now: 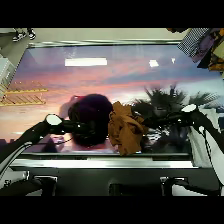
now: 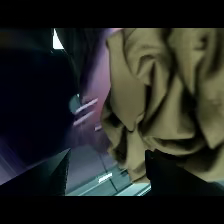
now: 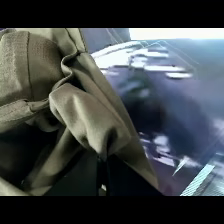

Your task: Fold the clothes and pants, and hang the long-sleeved shirts on hangers.

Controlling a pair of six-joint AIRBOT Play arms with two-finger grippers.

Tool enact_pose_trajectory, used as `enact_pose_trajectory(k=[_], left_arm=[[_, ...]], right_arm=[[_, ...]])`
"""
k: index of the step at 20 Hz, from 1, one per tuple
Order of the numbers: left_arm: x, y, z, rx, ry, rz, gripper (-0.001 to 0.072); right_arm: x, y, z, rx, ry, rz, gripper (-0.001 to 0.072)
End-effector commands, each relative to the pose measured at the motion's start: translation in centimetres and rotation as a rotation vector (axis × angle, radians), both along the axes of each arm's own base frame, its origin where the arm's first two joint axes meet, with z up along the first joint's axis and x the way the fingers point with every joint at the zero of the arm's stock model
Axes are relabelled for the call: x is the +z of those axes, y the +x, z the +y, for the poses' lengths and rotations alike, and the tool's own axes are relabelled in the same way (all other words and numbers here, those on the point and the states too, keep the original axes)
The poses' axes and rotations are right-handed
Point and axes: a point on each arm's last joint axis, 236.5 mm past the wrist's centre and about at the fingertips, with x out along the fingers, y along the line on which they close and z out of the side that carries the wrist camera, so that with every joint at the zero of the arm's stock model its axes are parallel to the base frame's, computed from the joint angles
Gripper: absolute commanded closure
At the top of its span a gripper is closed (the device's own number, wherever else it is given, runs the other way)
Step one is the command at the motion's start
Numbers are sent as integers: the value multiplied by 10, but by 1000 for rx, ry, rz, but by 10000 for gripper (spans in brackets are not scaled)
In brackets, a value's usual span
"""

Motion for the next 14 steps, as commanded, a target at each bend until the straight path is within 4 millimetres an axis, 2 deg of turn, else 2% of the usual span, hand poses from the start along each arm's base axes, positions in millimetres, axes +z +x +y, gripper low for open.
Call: enact_pose_trajectory(k=[1, 5, 9, 14], left_arm=[[-20, -14, -20, -13, -19, 47, 179], [-19, -13, -25, -21, -17, 33, 185], [-11, -13, -40, -68, -29, -1, 185], [-25, -23, -52, -91, -25, 41, 185]], right_arm=[[2, -3, 2, 0, 8, 17, 682], [2, -3, 2, 0, 8, 16, 682], [1, -2, 2, 0, 8, 16, 682], [1, -3, 2, 0, 8, 16, 682]])
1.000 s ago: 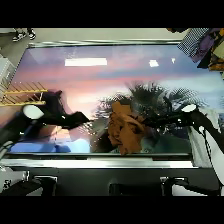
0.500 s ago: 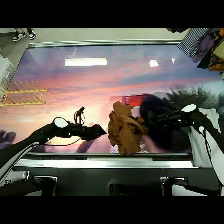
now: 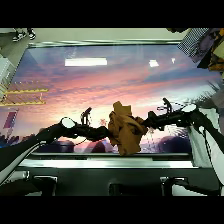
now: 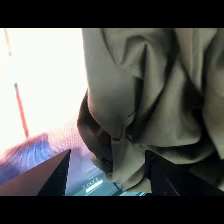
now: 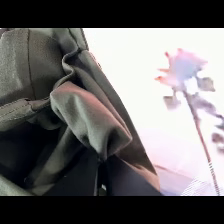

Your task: Fold the clothes and pants, and hang the long-sleeved shirts on hangers.

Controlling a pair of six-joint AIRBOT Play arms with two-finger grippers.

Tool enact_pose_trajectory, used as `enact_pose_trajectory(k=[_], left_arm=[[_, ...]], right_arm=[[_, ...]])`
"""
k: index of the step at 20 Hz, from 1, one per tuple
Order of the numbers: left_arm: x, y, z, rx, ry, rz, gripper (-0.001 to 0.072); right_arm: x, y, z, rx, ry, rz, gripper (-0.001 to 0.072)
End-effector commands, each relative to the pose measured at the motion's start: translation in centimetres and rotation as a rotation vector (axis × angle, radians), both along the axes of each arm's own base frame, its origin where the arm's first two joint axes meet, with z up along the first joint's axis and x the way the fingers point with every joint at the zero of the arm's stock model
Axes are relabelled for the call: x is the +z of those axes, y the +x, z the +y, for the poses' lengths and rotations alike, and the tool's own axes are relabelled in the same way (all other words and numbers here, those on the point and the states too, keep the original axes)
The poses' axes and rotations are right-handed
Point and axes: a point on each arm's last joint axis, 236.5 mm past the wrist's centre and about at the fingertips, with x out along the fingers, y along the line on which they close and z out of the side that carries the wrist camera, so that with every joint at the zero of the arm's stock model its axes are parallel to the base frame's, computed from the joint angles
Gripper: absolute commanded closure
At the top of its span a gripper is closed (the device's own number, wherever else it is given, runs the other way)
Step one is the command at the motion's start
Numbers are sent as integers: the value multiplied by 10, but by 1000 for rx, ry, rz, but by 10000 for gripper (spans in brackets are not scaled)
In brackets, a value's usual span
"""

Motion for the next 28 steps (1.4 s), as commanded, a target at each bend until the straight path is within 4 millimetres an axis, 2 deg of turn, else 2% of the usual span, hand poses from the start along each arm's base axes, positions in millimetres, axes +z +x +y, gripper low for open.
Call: enact_pose_trajectory(k=[1, 3, 4, 5, 6, 7, 10, 12, 13, 15, 17, 19, 21, 23, 24, 26, 28], left_arm=[[-6, -4, -10, -6, -10, 28, 185], [-6, -4, -18, -28, -17, 16, 187], [-4, -3, -23, -38, -21, 12, 228], [-1, -2, -27, -51, -28, 7, 354], [4, 1, -31, -71, -39, -17, 613], [10, 4, -34, -89, -50, -43, 690], [29, 22, -28, -99, -63, -89, 692], [41, 40, -5, -83, -14, -132, 693], [50, 53, 13, -50, 23, -153, 693], [81, 79, 50, 28, 79, -234, 694], [130, 102, 83, 108, 112, -364, 693], [190, 116, 113, 184, 136, -516, 693], [257, 118, 142, 263, 165, -681, 693], [324, 108, 163, 342, 157, -826, 693], [355, 97, 170, 374, 134, -888, 693], [404, 70, 176, 407, 83, -993, 692], [439, 40, 184, 443, 37, -1067, 693]], right_arm=[[0, 0, 0, 2, -1, -2, 682], [0, 0, 0, 3, -5, -2, 682], [0, 0, 0, 3, -5, -2, 682], [0, 0, 0, 5, -5, -1, 682], [0, -1, 0, 5, -4, -1, 683], [0, 0, 0, 4, -4, -1, 683], [10, 9, -5, -14, -30, -62, 684], [35, 26, -11, -34, -67, -172, 684], [54, 37, -15, -43, -91, -248, 685], [114, 59, -21, -58, -123, -432, 685], [191, 75, -27, -87, -165, -651, 685], [274, 78, -35, -132, -210, -878, 685], [353, 63, -37, -168, -231, -1077, 685], [416, 34, -34, -181, -238, -1235, 685], [439, 19, -31, -184, -239, -1295, 685], [476, -13, -27, -197, -233, -1389, 685], [502, -45, -23, -206, -229, -1465, 684]])
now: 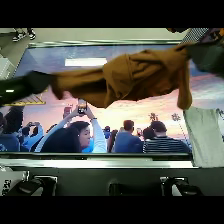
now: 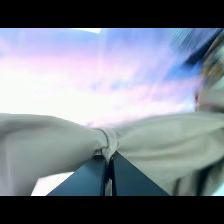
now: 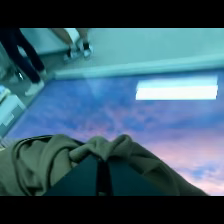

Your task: Fold the clothes and pants, and hang the long-sleeved shirts on hangers.

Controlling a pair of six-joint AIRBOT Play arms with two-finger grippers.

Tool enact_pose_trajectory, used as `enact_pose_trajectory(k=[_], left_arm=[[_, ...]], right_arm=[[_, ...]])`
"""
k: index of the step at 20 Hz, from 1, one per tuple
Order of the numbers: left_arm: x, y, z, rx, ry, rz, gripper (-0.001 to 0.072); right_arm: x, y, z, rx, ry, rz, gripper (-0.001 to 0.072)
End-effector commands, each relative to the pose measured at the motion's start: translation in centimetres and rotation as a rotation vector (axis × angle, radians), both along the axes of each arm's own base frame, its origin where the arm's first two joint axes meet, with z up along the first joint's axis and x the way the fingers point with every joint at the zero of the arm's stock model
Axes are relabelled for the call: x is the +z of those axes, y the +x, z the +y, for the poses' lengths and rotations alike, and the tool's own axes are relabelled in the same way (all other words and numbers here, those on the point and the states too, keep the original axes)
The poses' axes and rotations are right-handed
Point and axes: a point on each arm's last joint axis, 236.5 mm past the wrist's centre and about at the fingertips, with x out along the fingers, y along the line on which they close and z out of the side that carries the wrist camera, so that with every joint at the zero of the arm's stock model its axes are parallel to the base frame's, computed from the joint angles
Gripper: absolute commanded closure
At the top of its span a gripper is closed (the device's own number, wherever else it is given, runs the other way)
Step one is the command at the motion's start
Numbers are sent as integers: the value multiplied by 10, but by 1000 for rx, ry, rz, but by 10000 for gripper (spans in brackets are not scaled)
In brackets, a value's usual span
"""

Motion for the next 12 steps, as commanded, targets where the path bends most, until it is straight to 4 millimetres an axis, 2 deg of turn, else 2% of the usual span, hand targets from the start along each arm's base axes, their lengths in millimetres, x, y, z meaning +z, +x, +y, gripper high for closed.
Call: enact_pose_trajectory(k=[1, 4, 5, 7, 8, 10, 11, 12], left_arm=[[73, -53, 29, 83, -63, -176, 693], [99, -85, 68, 231, -112, -239, 692], [105, -94, 81, 277, -123, -259, 693], [106, -103, 90, 309, -120, -265, 692], [99, -102, 89, 306, -109, -238, 693], [68, -92, 85, 298, -62, -125, 692], [45, -83, 83, 295, -30, -49, 693], [21, -74, 80, 292, 3, 33, 692]], right_arm=[[62, -62, 6, -13, -4, -185, 684], [85, -97, 0, -65, 39, -250, 684], [89, -104, -2, -75, 53, -262, 684], [95, -109, -3, -81, 83, -270, 684], [92, -105, -3, -82, 108, -246, 684], [72, -83, -2, -68, 147, -134, 684], [54, -67, 0, -57, 170, -41, 684], [28, -46, 3, -44, 205, 92, 684]])
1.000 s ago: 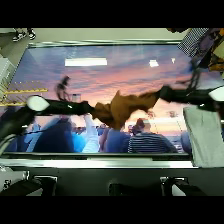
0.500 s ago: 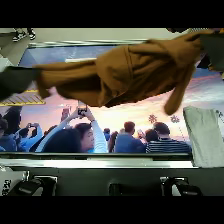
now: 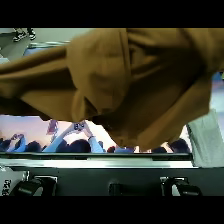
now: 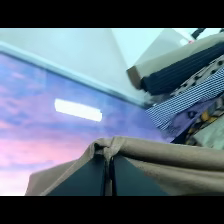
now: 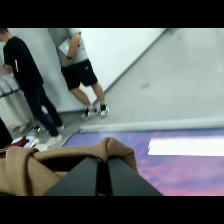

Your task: Fold the clothes and pants, and hang the long-sleeved shirts on hangers.

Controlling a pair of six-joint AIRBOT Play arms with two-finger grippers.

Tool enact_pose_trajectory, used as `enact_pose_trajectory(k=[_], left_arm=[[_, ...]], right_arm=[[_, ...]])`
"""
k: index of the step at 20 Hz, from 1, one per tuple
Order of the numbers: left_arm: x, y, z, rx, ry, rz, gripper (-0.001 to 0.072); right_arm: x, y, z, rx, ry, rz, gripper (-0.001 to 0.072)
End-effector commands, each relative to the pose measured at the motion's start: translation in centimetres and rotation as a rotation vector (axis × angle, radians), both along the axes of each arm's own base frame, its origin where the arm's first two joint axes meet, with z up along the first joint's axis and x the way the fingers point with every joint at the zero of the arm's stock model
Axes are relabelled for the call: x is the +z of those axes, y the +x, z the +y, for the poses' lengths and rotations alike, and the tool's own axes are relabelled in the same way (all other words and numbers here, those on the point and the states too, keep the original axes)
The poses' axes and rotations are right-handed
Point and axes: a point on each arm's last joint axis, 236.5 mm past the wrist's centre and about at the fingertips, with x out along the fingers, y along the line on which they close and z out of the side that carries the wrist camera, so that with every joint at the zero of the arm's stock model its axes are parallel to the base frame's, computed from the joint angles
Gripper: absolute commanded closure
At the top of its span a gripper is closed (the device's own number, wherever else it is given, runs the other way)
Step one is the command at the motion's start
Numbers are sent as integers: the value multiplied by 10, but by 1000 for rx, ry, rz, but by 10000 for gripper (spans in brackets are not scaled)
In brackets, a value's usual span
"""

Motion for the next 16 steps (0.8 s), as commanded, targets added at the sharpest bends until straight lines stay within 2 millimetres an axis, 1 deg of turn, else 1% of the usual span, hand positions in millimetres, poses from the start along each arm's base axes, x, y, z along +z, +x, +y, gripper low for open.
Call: enact_pose_trajectory(k=[1, 3, 5, 7, 8, 9, 10, 11, 12, 14, 15, 16], left_arm=[[-76, 21, 1, 17, 68, 267, 692], [-128, 43, -5, 8, 113, 422, 692], [-183, 69, -9, 6, 148, 569, 692], [-234, 95, -15, -10, 194, 694, 692], [-258, 108, -18, -10, 201, 741, 692], [-281, 123, -22, -18, 212, 773, 692], [-301, 137, -27, -29, 213, 791, 691], [-321, 151, -30, -25, 202, 808, 691], [-338, 164, -32, -18, 183, 823, 692], [-361, 184, -32, 2, 136, 847, 692], [-370, 193, -33, 10, 101, 857, 691], [-376, 201, -34, 18, 69, 865, 691]], right_arm=[[-69, 48, 6, 53, 111, 349, 683], [-144, 84, 11, 108, 102, 633, 683], [-215, 116, 18, 148, 88, 849, 683], [-279, 150, 33, 173, 81, 992, 683], [-307, 169, 40, 170, 86, 1032, 683], [-336, 192, 45, 148, 105, 1056, 683], [-359, 214, 46, 113, 139, 1064, 683], [-377, 238, 44, 71, 205, 1059, 683], [-388, 258, 41, 33, 277, 1043, 683], [-398, 297, 29, -67, 413, 977, 683], [-400, 312, 22, -110, 472, 941, 683], [-402, 323, 18, -138, 527, 920, 683]])
